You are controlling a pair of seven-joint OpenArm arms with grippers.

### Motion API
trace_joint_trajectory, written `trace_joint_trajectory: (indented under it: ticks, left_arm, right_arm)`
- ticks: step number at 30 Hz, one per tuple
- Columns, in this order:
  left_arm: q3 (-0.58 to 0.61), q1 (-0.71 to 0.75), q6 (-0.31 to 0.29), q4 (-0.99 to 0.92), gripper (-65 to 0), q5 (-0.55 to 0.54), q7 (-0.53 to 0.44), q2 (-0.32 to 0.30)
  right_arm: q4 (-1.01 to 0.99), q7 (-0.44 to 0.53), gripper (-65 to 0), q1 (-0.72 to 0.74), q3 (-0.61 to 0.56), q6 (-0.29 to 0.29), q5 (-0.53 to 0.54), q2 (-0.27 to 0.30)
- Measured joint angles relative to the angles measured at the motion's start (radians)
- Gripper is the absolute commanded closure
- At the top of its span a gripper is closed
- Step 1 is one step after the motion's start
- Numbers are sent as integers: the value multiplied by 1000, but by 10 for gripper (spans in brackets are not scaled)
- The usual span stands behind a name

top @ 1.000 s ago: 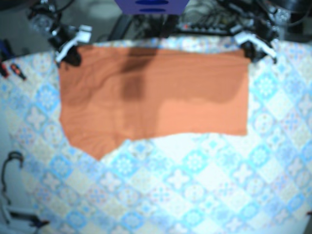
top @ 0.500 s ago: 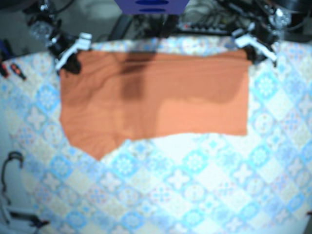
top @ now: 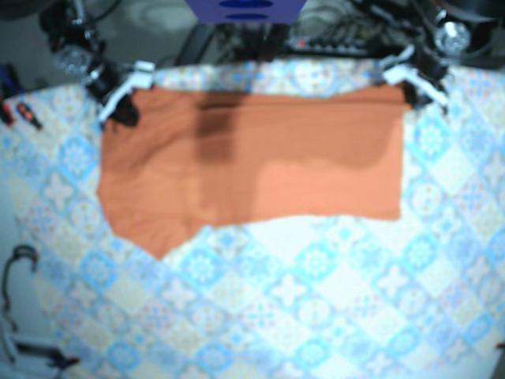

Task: Fold the T-shirt properly
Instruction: 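Lower the shoulder edge and release it with both grippers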

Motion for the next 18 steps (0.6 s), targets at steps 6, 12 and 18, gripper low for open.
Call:
trace_joint_trajectory:
  ticks: [6, 12, 18]
  left_arm:
    - [30, -40, 5, 0, 0, 1, -6, 0]
    - [82, -113, -14, -66, 0, 2, -10, 3]
    - [130, -162, -20, -136, 0, 0, -4, 10]
  right_arm:
    - [-5, -4, 0, 8, 1, 2, 2, 3]
    - [-20, -3, 0, 39, 1, 0, 3, 3]
    - [-40, -1, 0, 40, -3, 0, 3, 3]
